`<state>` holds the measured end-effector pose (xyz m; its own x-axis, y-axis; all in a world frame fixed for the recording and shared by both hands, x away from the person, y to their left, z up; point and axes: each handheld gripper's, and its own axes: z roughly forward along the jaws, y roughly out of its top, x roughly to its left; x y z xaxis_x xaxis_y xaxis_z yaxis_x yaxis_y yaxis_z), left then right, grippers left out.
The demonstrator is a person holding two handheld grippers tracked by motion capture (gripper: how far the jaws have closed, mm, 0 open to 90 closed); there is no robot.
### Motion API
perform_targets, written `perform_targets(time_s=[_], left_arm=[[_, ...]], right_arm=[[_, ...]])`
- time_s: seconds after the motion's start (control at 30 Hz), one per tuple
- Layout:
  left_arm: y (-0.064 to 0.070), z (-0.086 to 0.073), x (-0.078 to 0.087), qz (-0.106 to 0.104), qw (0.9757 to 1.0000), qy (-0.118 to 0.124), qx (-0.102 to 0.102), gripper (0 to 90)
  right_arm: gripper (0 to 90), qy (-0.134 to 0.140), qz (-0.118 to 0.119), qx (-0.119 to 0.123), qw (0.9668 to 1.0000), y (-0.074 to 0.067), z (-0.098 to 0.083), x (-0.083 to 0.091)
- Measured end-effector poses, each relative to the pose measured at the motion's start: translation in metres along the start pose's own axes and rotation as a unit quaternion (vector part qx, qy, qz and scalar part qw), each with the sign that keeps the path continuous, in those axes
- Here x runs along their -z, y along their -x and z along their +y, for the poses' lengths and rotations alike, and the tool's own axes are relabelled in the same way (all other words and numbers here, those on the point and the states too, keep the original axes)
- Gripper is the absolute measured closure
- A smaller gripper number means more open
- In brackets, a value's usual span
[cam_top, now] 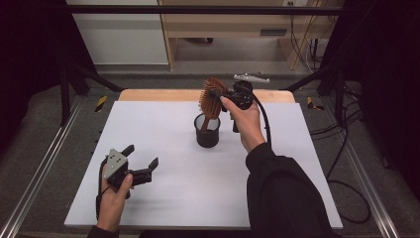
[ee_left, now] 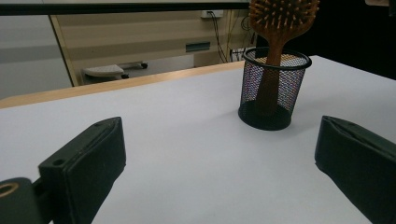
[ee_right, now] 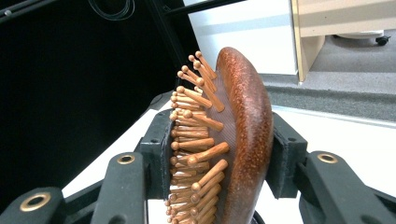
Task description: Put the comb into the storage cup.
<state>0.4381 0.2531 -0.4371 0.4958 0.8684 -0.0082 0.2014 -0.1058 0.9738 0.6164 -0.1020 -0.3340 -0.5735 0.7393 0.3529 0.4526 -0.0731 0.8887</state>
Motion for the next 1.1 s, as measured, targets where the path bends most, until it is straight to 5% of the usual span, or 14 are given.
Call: perform_targets(time_s=[0.7,1.1], left_arm=[[0.001,0.000,0.000,-0.003,1.0000,0.000,0.000,2.2],[0.000,0.001,0.000,-0.004,1.0000,0.001,0.002,2.3]], right_arm=[[49.9,-0.015,-0.006,-0.001,0.9999,0.007,-0.003,-0.010],[48.3,-0.009,-0.001,-0.023,0.9997,0.022,-0.004,-0.018]])
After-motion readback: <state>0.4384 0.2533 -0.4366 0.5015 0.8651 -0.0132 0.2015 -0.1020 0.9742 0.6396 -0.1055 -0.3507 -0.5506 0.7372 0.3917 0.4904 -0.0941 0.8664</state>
